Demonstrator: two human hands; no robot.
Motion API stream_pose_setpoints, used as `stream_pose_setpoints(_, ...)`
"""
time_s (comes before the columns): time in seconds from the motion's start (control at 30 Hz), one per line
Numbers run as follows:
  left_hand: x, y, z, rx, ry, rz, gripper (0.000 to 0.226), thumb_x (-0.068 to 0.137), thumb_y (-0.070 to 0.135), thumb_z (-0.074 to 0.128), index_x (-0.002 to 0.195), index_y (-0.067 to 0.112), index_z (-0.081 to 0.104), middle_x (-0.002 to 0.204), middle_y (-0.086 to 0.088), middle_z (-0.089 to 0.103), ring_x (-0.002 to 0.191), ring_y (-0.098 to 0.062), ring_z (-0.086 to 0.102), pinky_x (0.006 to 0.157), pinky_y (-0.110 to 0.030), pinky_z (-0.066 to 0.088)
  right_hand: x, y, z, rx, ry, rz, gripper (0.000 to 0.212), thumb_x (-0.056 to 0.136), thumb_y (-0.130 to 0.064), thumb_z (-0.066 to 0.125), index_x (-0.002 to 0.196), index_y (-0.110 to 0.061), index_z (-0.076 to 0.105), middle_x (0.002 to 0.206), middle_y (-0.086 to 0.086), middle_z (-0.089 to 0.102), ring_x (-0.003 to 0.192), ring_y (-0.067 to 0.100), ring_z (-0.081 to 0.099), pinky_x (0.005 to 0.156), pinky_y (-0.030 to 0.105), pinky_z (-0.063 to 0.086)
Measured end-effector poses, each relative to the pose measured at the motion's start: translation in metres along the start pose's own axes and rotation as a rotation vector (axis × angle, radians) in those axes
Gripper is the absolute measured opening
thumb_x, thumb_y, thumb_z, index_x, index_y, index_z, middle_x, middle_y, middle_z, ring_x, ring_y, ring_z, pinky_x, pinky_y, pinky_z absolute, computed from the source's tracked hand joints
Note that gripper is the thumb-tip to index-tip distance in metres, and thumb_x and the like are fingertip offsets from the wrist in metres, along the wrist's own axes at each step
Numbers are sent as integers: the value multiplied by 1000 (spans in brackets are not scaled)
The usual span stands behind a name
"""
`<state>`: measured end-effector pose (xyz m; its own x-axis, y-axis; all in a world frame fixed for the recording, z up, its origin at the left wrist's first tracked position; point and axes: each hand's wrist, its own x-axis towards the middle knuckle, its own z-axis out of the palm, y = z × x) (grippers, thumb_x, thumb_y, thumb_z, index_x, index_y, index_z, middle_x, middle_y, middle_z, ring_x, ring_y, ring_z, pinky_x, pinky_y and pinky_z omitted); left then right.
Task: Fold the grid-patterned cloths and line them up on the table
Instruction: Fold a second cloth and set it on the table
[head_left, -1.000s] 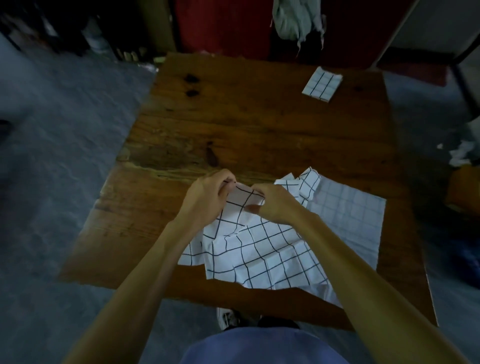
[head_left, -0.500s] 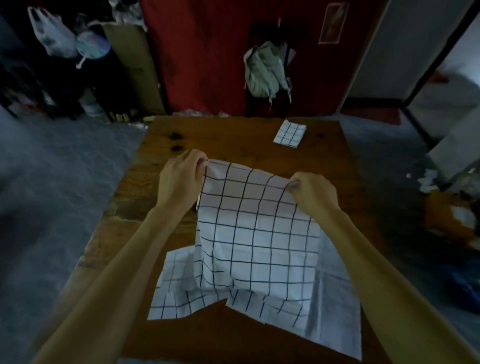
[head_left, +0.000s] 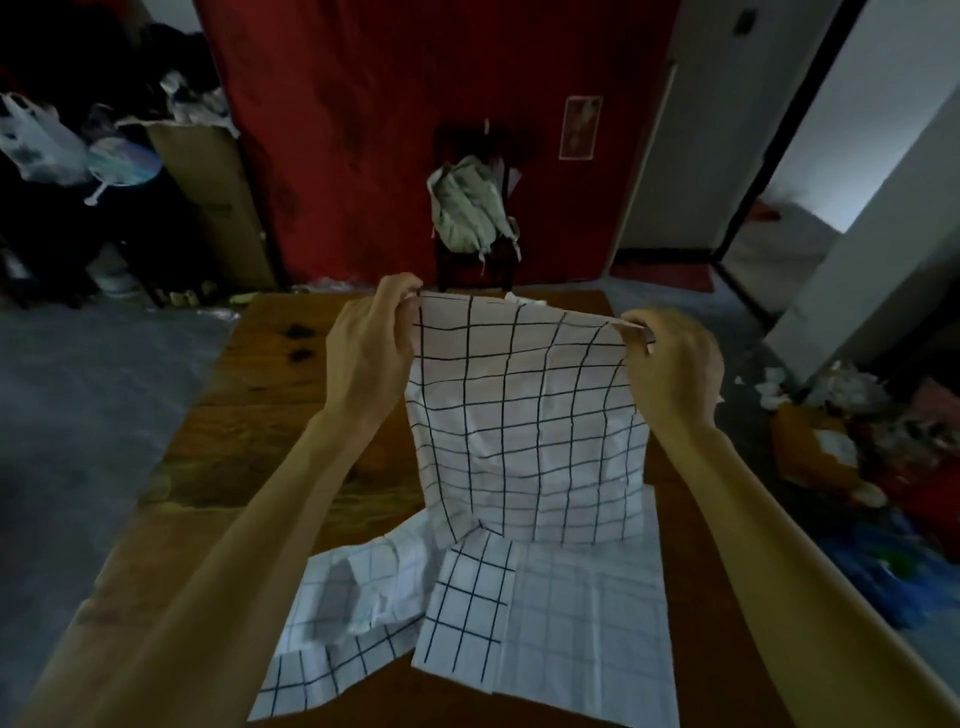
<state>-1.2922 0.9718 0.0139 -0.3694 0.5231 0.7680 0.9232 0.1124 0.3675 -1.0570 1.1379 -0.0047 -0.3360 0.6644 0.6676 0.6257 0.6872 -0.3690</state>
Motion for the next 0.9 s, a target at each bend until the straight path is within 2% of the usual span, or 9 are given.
stream_pose_setpoints(0.1, -15, 2, 3, -22, -50, 65, 28, 95, 15, 53, 121, 7, 61, 99, -7, 71, 82, -20, 65, 73, -24, 41, -29, 4, -19, -59, -2, 22, 14, 92, -20, 63, 102, -12, 68, 94, 7, 70, 88, 22, 64, 81, 30, 42)
stream_pose_setpoints(0.2, -42, 2, 9, -112, -130, 99, 26, 94, 19, 52, 112, 7, 66, 104, -7, 71, 91, -21, 67, 80, -28, 47, -65, 7, -38, -139, -16, 37, 15, 88, -10, 66, 101, -7, 70, 96, 12, 71, 89, 28, 66, 81, 32, 42)
stream_pose_setpoints(0.27, -64, 7, 11, -191, -187, 93, 28, 96, 24, 48, 105, 6, 67, 99, -7, 71, 87, -19, 66, 75, -27, 49, -89, 11, -49, -177, -35, 34, 17, 89, -16, 62, 100, -7, 70, 95, 13, 71, 88, 29, 66, 83, 33, 43)
stream_pose_setpoints(0.37, -96, 17, 10, -242, -243, 74, 27, 97, 23, 44, 100, 4, 64, 88, -7, 68, 72, -13, 58, 62, -15, 37, -122, 21, -60, -198, -119, 18, 22, 89, -25, 60, 98, -9, 71, 94, 11, 72, 88, 27, 66, 84, 37, 48)
stream_pose_setpoints(0.47, -124, 22, 2, -219, -278, 43, 25, 95, 20, 44, 100, 3, 62, 84, -7, 67, 69, -14, 57, 61, -19, 38, -153, 34, -65, -195, -159, 30, 14, 85, -18, 71, 97, -10, 72, 93, 9, 72, 86, 26, 67, 86, 36, 47)
stream_pose_setpoints(0.6, -153, 38, -20, -152, -302, 7, 17, 91, 13, 49, 95, 5, 62, 88, -8, 66, 76, -20, 61, 64, -27, 48, -186, 50, -77, -196, -206, 68, 19, 83, -12, 71, 102, -8, 73, 98, 12, 71, 89, 29, 65, 87, 37, 45)
stream_pose_setpoints(0.7, -177, 60, -37, -89, -325, 14, 17, 89, 15, 49, 90, 4, 63, 87, -9, 66, 75, -22, 61, 59, -33, 51, -208, 59, -92, -137, -228, 55, 18, 82, -9, 72, 100, -6, 72, 98, 14, 69, 90, 30, 63, 87, 39, 45)
stream_pose_setpoints(0.8, -206, 86, -55, -63, -345, -10, 22, 88, 17, 46, 88, 3, 63, 85, -9, 66, 74, -22, 60, 59, -33, 51, -234, 69, -111, -67, -266, 53, 22, 81, -7, 72, 102, -8, 71, 103, 12, 67, 95, 29, 62, 90, 38, 43)
stream_pose_setpoints(0.9, -237, 115, -71, -53, -378, -43, 18, 85, 14, 48, 84, 5, 63, 81, -8, 65, 73, -21, 60, 59, -32, 52, -259, 80, -131, -11, -267, 49, 22, 80, -5, 74, 101, -8, 71, 102, 12, 68, 94, 30, 63, 90, 39, 44)
